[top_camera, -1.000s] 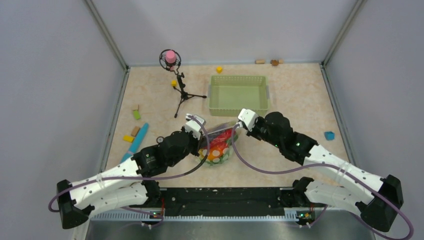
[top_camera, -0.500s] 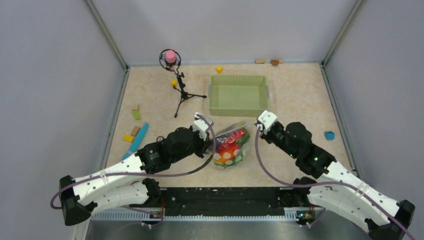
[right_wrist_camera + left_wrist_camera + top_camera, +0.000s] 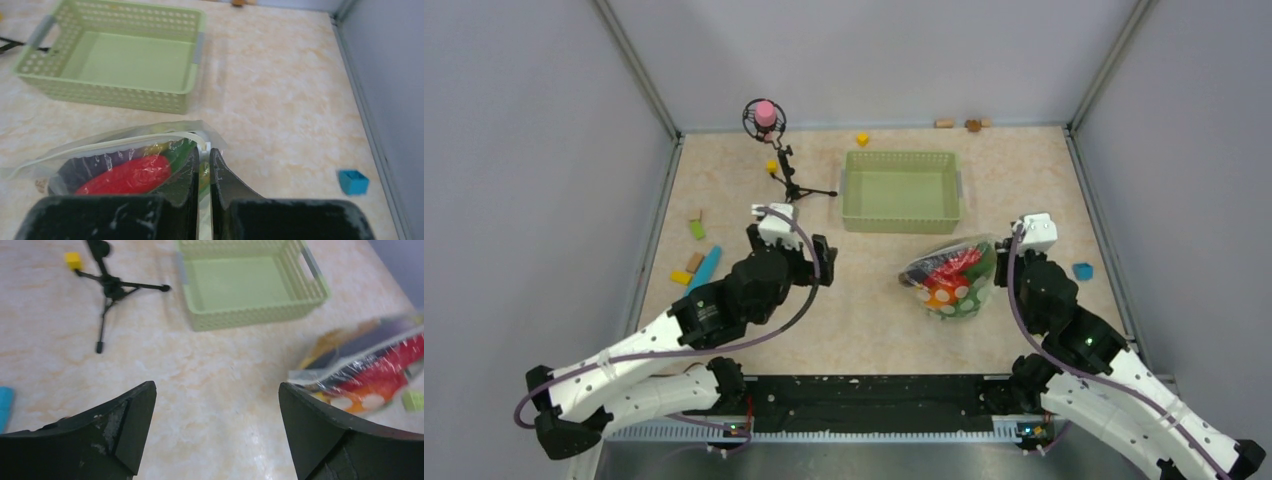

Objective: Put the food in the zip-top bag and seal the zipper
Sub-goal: Place the zipper food storage bag at the center of the board, then reset both arms

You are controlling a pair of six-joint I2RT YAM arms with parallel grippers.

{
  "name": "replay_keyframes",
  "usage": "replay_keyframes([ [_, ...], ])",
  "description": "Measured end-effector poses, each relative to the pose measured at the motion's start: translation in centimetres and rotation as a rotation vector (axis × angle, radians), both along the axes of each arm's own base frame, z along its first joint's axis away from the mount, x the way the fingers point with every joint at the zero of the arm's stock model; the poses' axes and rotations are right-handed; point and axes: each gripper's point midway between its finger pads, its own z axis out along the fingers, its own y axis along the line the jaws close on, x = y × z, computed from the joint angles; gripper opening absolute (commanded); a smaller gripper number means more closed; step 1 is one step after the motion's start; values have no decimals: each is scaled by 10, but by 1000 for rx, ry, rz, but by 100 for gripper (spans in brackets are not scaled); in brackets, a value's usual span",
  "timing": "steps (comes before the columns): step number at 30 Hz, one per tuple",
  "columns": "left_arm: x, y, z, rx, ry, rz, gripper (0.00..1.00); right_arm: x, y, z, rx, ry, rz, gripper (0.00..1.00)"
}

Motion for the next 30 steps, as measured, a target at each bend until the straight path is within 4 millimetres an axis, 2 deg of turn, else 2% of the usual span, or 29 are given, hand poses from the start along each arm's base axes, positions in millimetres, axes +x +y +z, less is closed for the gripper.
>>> replay_keyframes([
  [2,6,18,13,-45,-23,108,97,-1,-17,-8,15,29,-111,0],
  [4,12,41,19,-76,-33,232,97,-3,-33,-16,21,53,-220,0],
  [6,19,63,15,-83,-24,346,97,-6,-48,-20,23,71,-313,4],
  [9,31,90,4,-75,6,481,97,-11,-65,-22,29,74,-433,16],
  [10,36,100,-1,-71,20,530,97,-12,-69,-23,29,73,-461,24],
  [13,43,122,-16,-60,57,630,97,-14,-78,-23,24,62,-516,73],
  [17,42,137,-26,-61,85,681,97,-13,-78,-20,15,50,-514,98],
  [23,36,145,-23,-98,70,702,97,-8,-72,-8,69,10,-479,99],
  [30,28,160,-14,-139,37,755,97,-12,-63,29,247,-105,-376,99],
])
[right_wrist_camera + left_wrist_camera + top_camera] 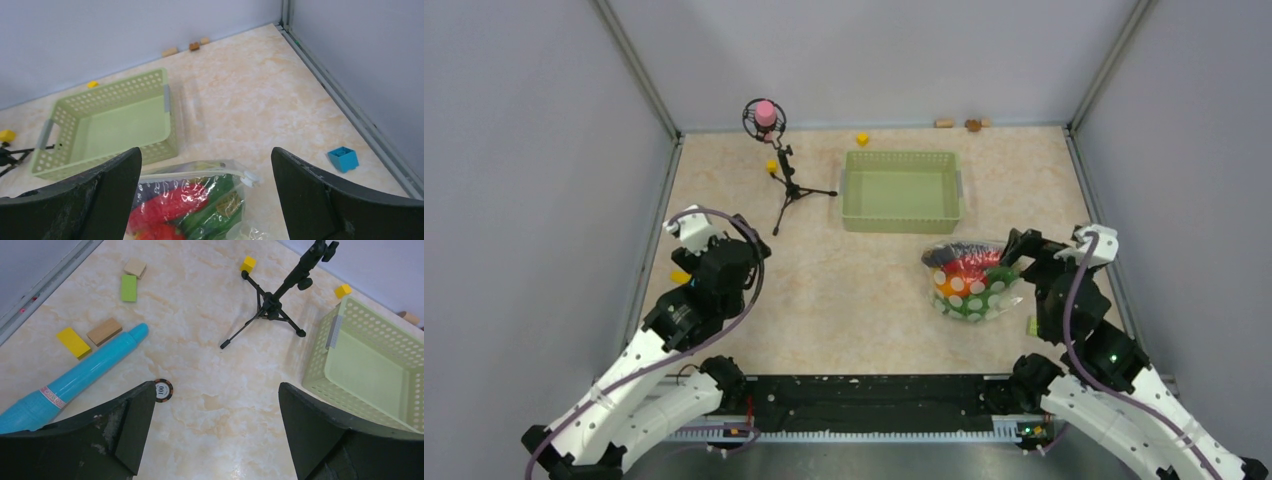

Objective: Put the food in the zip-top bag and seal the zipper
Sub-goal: Reset both arms

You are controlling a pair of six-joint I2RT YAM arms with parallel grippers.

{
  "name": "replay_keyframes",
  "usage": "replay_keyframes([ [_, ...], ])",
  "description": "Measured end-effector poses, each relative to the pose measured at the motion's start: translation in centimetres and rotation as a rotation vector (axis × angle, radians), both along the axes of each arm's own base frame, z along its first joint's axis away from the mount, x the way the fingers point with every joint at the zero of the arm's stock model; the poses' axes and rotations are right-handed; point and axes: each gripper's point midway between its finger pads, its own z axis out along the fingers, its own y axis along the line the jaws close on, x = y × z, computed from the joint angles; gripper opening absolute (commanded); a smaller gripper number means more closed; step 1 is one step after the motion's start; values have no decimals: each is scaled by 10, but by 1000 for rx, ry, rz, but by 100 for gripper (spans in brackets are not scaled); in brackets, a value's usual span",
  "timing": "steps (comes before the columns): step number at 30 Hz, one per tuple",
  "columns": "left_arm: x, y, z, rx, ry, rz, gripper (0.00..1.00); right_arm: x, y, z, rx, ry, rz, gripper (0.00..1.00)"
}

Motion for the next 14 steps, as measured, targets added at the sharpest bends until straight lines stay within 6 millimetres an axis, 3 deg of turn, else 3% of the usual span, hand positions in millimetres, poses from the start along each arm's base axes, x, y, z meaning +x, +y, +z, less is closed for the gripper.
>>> replay_keyframes([
  [7,-12,16,8,-42,-62,47,97,-7,-4,22,87,-100,21,99],
  [14,-15,20,9,-48,-78,59,97,-8,-5,23,97,-109,17,99],
])
